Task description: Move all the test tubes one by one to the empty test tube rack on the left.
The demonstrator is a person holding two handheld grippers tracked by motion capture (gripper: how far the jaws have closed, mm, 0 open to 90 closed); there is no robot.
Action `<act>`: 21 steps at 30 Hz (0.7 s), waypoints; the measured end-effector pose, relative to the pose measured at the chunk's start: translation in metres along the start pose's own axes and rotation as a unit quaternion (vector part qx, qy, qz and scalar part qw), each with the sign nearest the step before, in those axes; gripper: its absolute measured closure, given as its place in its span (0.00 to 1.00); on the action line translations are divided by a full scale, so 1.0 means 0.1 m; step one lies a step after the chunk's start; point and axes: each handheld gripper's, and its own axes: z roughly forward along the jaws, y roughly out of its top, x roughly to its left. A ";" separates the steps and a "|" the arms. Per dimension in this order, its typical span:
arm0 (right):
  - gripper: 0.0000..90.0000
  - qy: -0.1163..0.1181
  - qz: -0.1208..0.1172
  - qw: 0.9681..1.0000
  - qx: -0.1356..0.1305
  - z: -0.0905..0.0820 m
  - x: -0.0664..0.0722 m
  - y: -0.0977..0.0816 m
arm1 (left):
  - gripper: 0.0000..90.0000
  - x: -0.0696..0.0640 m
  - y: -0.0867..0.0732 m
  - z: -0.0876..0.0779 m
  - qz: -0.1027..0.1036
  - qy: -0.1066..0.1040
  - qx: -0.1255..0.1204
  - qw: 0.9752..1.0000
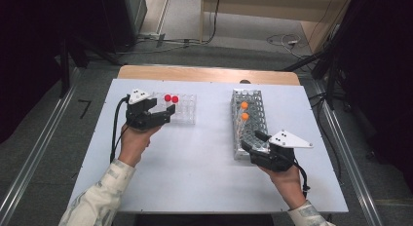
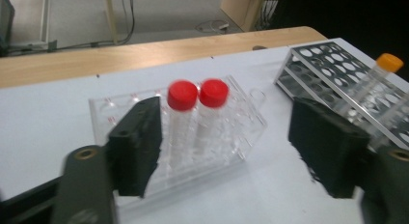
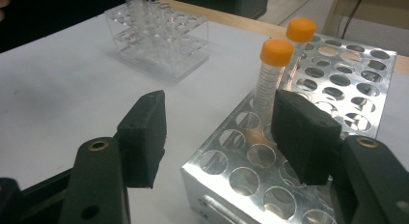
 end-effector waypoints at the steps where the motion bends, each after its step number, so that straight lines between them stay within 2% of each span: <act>1: 0.40 -0.004 0.001 1.000 0.001 0.04 -0.01 0.00 | 0.26 -0.03 -0.04 -0.02 0.002 0.000 -0.003 1.000; 3: 0.40 -0.013 0.005 1.000 0.006 0.11 -0.02 0.01 | 0.26 -0.09 -0.11 -0.05 0.004 -0.003 -0.008 1.000; 5: 0.40 -0.024 0.006 1.000 0.009 0.19 -0.03 0.01 | 0.26 -0.15 -0.16 -0.05 0.014 -0.008 -0.002 1.000; 10: 0.43 -0.060 0.013 0.998 0.017 0.38 -0.02 0.05 | 0.24 -0.26 -0.19 -0.06 0.021 -0.022 0.001 1.000; 12: 0.45 -0.071 0.020 0.997 0.020 0.45 -0.03 0.06 | 0.22 -0.29 -0.20 -0.07 0.026 -0.024 0.005 0.999; 16: 0.58 -0.097 0.049 0.994 0.025 0.55 -0.10 0.05 | 0.15 -0.34 -0.21 -0.07 0.031 -0.025 0.011 0.999; 21: 0.66 -0.107 0.057 0.992 0.032 0.60 -0.12 0.05 | 0.15 -0.35 -0.22 -0.07 0.033 -0.023 0.011 0.999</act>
